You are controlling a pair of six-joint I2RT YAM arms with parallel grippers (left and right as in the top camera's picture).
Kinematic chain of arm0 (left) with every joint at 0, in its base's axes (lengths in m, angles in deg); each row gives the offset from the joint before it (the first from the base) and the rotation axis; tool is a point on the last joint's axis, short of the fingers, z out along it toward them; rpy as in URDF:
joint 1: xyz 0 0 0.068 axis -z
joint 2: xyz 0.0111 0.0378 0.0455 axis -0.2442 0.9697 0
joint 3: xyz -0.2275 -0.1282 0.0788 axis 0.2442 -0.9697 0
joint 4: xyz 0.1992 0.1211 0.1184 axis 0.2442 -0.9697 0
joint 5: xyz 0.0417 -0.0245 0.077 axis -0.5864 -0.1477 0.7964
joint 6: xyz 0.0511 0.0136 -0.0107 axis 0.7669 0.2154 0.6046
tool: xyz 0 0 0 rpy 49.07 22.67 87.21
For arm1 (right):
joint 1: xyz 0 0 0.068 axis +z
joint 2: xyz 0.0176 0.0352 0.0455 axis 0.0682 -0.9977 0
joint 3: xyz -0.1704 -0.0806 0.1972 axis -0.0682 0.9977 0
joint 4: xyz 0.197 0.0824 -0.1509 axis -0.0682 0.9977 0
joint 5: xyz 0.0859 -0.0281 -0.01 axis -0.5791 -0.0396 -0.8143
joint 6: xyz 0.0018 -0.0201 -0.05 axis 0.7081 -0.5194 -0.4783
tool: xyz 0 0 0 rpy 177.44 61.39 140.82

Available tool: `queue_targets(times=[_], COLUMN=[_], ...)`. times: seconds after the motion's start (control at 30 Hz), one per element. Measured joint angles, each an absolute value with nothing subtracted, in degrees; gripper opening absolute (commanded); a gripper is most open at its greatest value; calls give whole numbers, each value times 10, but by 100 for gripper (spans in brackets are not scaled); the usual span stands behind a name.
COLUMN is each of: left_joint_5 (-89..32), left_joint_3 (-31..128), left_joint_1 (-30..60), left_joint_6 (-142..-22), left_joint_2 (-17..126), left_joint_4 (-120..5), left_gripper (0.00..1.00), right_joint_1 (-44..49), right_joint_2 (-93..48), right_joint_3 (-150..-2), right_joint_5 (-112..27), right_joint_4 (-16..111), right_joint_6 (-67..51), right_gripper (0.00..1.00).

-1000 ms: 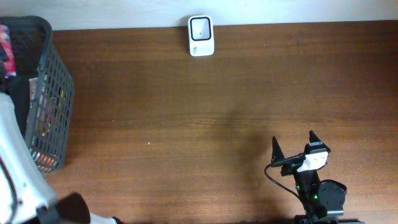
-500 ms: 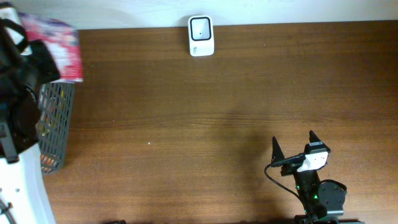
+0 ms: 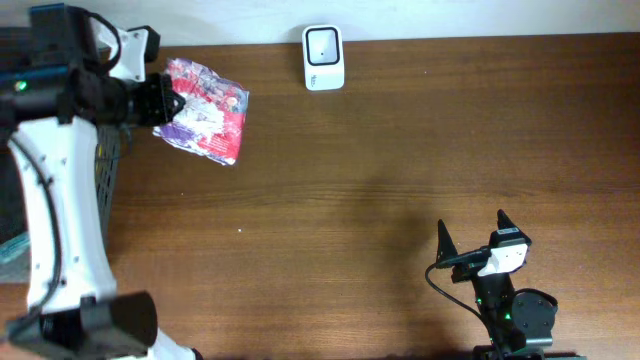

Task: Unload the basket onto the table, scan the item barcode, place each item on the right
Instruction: 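Lift the red pack out and place it on the table center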

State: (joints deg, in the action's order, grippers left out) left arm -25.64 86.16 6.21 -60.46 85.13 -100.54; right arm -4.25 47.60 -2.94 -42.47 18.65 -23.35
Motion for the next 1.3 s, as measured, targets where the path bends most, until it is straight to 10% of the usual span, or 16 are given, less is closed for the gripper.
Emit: queue_targets(times=[0.67, 0.7, 0.77, 1.3], left_joint_5=[-95, -89, -82, -27], left_joint_3=[670, 658, 645, 666], left_joint_1=[166, 166, 166, 166], left_joint_6=[-773, -777, -784, -768], left_joint_2=[974, 974, 974, 782], left_joint_4=[-868, -867, -867, -866], left_gripper=[0, 47, 99, 99], right_joint_1=[-42, -42, -42, -42], right_joint_2=[476, 476, 476, 476], right_joint_3=[-29, -29, -29, -29], right_joint_5=[-425, -425, -425, -425], right_joint_4=[187, 187, 187, 187], right_joint_6=[-234, -233, -233, -233], right_gripper=[99, 99, 99, 99])
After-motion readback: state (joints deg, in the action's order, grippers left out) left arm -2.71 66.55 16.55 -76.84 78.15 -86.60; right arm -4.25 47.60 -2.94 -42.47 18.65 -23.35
